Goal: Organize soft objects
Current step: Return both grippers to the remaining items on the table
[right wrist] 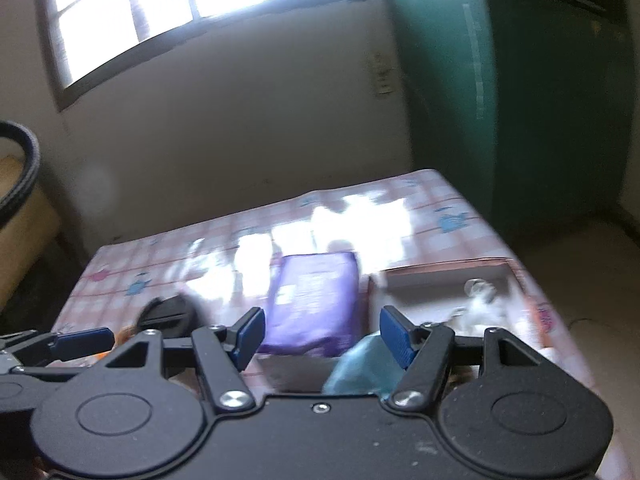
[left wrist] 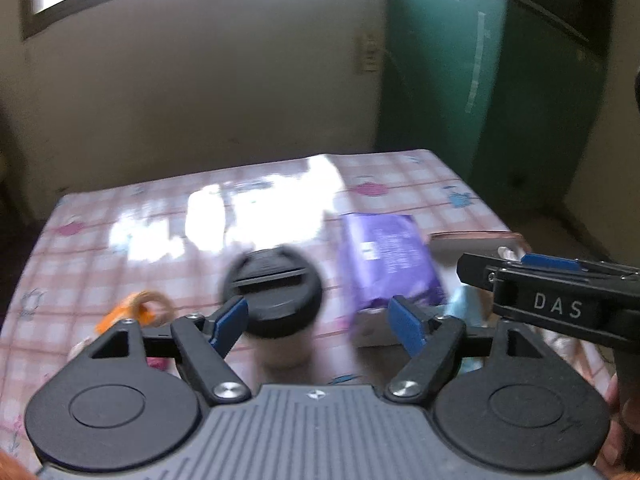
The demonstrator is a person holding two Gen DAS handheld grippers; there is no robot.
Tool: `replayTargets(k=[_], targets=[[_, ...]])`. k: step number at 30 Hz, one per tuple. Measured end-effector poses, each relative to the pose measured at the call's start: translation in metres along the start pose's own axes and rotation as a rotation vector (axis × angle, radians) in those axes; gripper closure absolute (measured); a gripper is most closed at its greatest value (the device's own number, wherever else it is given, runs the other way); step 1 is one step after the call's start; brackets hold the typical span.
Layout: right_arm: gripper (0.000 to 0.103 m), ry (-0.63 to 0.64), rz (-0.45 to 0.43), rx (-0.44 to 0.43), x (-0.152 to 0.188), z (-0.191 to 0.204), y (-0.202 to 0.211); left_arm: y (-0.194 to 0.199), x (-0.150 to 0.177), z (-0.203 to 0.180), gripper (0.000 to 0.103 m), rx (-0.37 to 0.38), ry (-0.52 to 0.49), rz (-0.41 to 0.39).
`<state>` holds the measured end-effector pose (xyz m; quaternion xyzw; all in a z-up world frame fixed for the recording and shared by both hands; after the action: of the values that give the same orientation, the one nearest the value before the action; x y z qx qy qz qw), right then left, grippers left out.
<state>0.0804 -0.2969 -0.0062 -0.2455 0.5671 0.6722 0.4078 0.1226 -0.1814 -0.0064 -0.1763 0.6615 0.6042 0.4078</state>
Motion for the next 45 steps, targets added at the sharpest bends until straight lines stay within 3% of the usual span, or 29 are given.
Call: replayTargets(k=[13, 24, 31, 35, 45], targets=[[0.026, 0.109, 0.044, -0.122, 0.023, 0.108, -0.022, 0.022, 0.025, 0.099, 0.023, -0.131, 0.103, 0.0], [0.026, 0.174, 0.082, -0.199, 0.052, 0.181, -0.037, 0.024, 0.05, 0.156, 0.023, -0.164, 0.183, 0.023], [0.026, 0.154, 0.123, -0.236, 0.07, 0.203, -0.047, 0.026, 0.069, 0.189, 0.021, -0.19, 0.175, 0.078], [0.026, 0.183, 0.16, -0.254, 0.091, 0.205, -0.058, 0.02, 0.091, 0.217, 0.019, -0.211, 0.24, 0.103], [0.023, 0.393, 0.266, -0.378, 0.137, 0.231, -0.086, -0.013, 0.132, 0.236, 0.016, -0.185, 0.234, 0.154]])
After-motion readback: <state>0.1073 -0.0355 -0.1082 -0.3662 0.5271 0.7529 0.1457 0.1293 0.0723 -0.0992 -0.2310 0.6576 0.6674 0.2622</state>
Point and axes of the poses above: each gripper's, at about its wrist camera, not at the fingertips, and y roughly against the way its jaws point, z to its left, x to its underside, the point moved 7 cm from there along -y, roughly the way its jaws point, and after that the axes turned 6 degrees about -x, right-handed, at the moved point
